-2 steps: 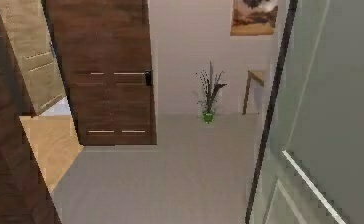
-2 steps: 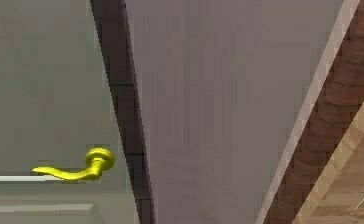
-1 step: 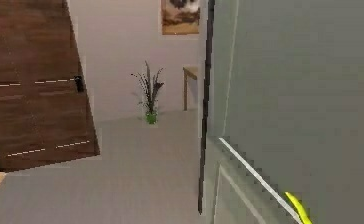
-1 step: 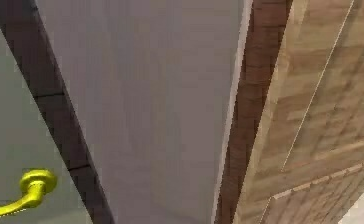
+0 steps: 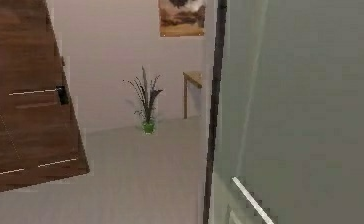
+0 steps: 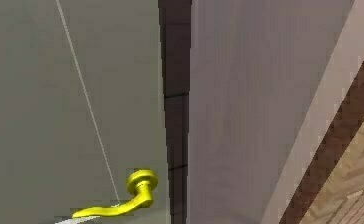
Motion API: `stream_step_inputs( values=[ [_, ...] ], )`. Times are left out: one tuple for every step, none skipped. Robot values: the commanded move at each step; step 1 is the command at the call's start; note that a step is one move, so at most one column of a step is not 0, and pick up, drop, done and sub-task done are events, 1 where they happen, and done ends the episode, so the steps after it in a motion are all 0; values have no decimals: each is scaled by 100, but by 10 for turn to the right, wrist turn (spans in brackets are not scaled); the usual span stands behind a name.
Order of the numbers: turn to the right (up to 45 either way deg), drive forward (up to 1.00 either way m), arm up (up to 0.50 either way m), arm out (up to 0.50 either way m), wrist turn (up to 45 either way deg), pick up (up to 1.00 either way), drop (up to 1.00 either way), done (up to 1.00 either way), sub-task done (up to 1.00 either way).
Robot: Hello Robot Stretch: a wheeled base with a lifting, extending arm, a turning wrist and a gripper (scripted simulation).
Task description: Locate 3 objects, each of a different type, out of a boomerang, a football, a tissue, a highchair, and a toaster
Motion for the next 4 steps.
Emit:
stream_step_inputs(
  values=[
    [-90, 0, 0, 0, 0, 0, 0, 0, 0],
    [0, 15, 0, 0, 0, 0, 0, 0, 0],
    [-450, 0, 0, 0, 0, 0, 0, 0, 0],
    [-210, 0, 0, 0, 0, 0, 0, 0, 0]
  ],
)
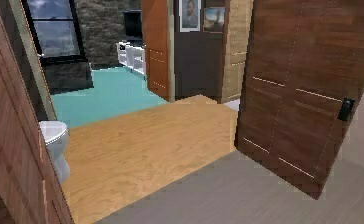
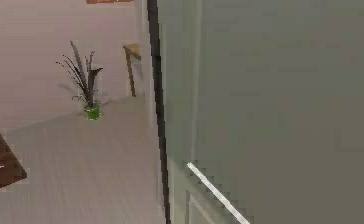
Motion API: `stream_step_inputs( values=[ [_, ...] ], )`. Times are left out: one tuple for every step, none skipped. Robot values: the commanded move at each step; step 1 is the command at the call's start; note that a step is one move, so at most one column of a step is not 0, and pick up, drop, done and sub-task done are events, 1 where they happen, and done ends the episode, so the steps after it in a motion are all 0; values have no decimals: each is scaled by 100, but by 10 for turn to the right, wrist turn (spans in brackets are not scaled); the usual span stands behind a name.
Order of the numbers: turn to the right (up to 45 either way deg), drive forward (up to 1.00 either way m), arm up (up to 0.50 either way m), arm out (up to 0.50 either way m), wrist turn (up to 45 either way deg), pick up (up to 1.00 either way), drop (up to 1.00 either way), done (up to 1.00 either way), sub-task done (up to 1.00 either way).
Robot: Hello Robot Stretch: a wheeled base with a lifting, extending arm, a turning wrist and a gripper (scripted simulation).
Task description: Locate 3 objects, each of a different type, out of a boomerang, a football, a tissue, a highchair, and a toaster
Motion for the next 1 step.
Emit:
stream_step_inputs(
  values=[
    [0, 30, 0, 0, 0, 0, 0, 0, 0]
  ],
)
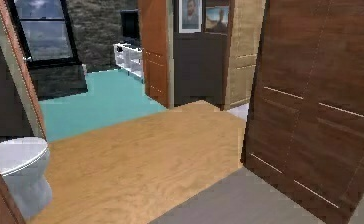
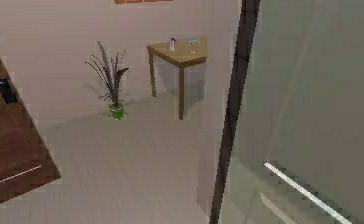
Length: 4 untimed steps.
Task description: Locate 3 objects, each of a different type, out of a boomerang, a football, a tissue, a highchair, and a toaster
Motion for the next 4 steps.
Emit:
stream_step_inputs(
  values=[
    [-360, 0, 0, 0, 0, 0, 0, 0, 0],
    [0, 100, 0, 0, 0, 0, 0, 0, 0],
    [-60, 0, 0, 0, 0, 0, 0, 0, 0],
    [0, 25, 0, 0, 0, 0, 0, 0, 0]
  ],
)
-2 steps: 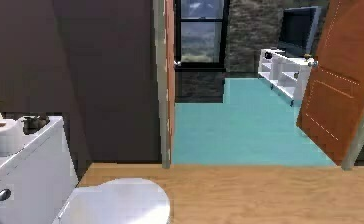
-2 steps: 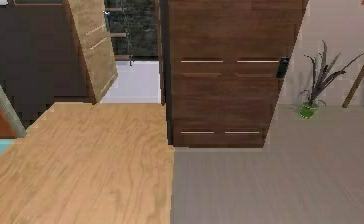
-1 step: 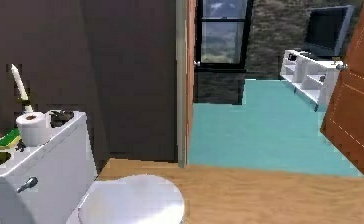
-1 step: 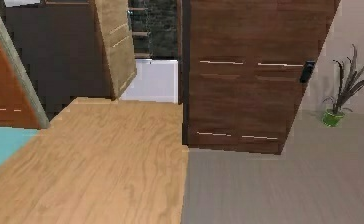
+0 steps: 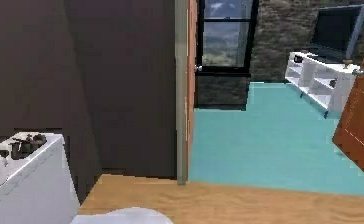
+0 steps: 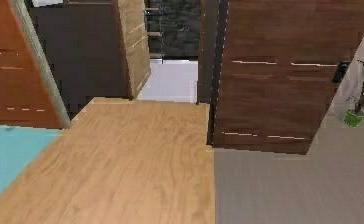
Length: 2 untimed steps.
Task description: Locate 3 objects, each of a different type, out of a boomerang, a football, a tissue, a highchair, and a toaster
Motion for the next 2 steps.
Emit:
stream_step_inputs(
  values=[
    [-450, 0, 0, 0, 0, 0, 0, 0, 0],
    [0, 0, 0, 0, 0, 0, 0, 100, 0]
  ],
)
